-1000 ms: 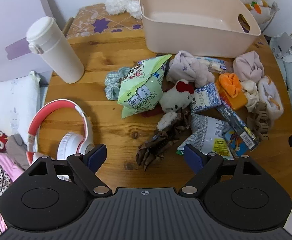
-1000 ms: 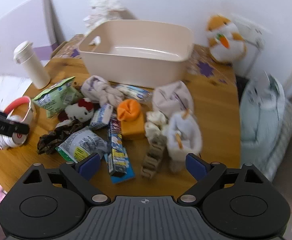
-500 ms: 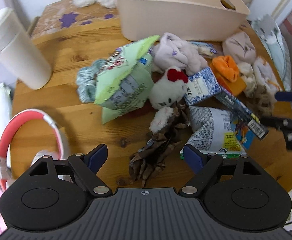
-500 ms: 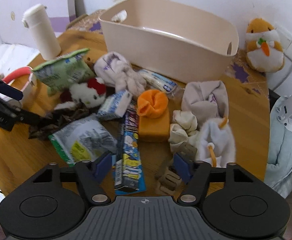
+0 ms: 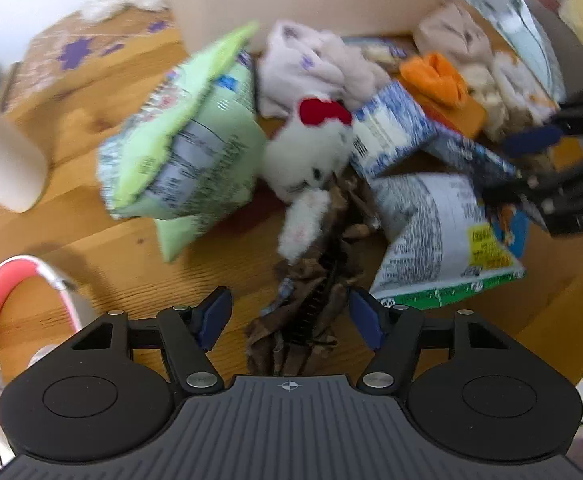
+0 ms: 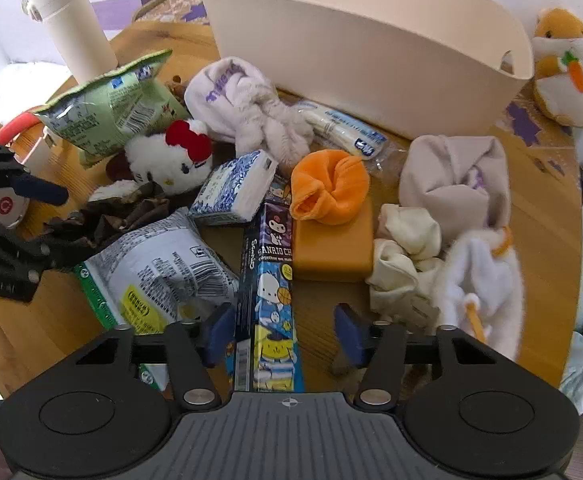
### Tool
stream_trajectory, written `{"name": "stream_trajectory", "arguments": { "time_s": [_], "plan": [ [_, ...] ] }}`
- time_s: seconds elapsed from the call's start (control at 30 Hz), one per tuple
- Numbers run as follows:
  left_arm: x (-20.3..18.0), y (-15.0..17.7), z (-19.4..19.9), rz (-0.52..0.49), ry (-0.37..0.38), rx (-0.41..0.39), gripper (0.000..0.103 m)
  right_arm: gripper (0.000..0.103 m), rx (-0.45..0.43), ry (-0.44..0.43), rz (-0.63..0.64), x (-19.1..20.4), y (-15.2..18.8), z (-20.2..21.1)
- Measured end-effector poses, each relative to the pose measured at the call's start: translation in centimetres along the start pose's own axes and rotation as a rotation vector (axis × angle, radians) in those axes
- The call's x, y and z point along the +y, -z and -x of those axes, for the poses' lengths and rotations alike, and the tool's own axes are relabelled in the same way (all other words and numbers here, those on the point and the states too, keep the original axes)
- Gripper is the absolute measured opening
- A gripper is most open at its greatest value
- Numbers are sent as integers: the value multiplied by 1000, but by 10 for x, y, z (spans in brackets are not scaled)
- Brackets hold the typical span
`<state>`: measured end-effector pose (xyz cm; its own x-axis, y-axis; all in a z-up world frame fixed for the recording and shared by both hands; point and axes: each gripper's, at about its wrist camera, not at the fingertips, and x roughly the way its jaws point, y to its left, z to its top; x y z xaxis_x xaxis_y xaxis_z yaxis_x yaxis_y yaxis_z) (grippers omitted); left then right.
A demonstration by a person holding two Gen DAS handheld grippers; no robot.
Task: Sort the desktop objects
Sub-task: 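Grasp the brown hair clip with the left tool while the right tool grasps the Sanrio box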
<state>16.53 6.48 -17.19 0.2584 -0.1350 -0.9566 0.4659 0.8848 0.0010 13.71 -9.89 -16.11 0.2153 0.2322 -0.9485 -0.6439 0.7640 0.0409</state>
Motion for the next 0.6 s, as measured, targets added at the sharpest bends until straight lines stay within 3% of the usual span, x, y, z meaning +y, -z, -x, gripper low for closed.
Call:
{"name": "stream_trajectory", "arguments": {
  "time_s": [0.1, 0.2, 0.23, 0.37, 0.6],
  "plan": [
    [-5, -4, -10, -33, -7, 10, 60, 38, 20, -43, -11, -2, -3, -7],
    [-10, -9, -15, -44, 1, 5, 54, 33, 24, -52, -24, -4, -4, -11],
    [-12, -11, -17, -46, 1, 6, 47, 29, 23, -61, -30, -4, -3, -11],
    [-20, -11, -22, -78, -17, -1, 33, 27, 31, -97, -39, -4, 2, -8],
    [-25, -4, -16, -49, 1, -21, 29, 27, 28, -119, -46, -4, 18, 7]
  ]
}}
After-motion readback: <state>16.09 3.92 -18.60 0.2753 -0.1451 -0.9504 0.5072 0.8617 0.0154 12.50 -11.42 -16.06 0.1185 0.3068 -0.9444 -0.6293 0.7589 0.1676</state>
